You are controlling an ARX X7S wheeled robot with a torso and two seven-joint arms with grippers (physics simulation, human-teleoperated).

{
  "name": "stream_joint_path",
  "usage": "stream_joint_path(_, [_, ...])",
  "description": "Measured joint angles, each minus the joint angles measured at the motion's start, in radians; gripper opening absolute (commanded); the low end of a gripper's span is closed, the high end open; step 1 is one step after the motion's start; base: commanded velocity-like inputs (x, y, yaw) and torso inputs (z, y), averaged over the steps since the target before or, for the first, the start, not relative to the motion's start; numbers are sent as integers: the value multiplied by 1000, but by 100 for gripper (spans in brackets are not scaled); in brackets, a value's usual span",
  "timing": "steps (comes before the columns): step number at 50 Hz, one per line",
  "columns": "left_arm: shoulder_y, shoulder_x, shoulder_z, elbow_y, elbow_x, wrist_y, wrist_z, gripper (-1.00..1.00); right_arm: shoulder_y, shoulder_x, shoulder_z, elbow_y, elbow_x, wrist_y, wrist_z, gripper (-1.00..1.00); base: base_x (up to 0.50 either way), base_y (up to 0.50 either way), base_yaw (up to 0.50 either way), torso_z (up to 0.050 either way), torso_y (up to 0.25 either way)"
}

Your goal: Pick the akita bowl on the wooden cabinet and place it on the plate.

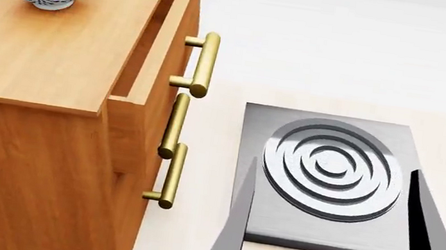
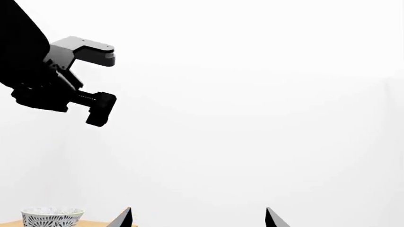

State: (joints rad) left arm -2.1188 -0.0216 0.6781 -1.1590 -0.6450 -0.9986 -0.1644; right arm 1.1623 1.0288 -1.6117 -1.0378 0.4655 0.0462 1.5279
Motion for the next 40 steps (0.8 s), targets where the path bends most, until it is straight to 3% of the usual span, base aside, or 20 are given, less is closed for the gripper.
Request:
stream_joint_path(18, [4, -8, -360, -125, 469, -108, 48, 100, -7, -3, 5, 6, -1, 0, -6, 100, 0, 0, 0, 0, 0])
stream_joint_path(29, [6, -28, -465, -142, 579, -136, 50, 100, -13, -5, 11, 5, -2, 5, -9, 100, 0, 0, 0, 0, 0])
stream_joint_path(40, [-5, -37, -494, -147, 622, -139, 65, 100, -20, -9, 14, 7, -4, 7, -11, 100, 0, 0, 0, 0, 0])
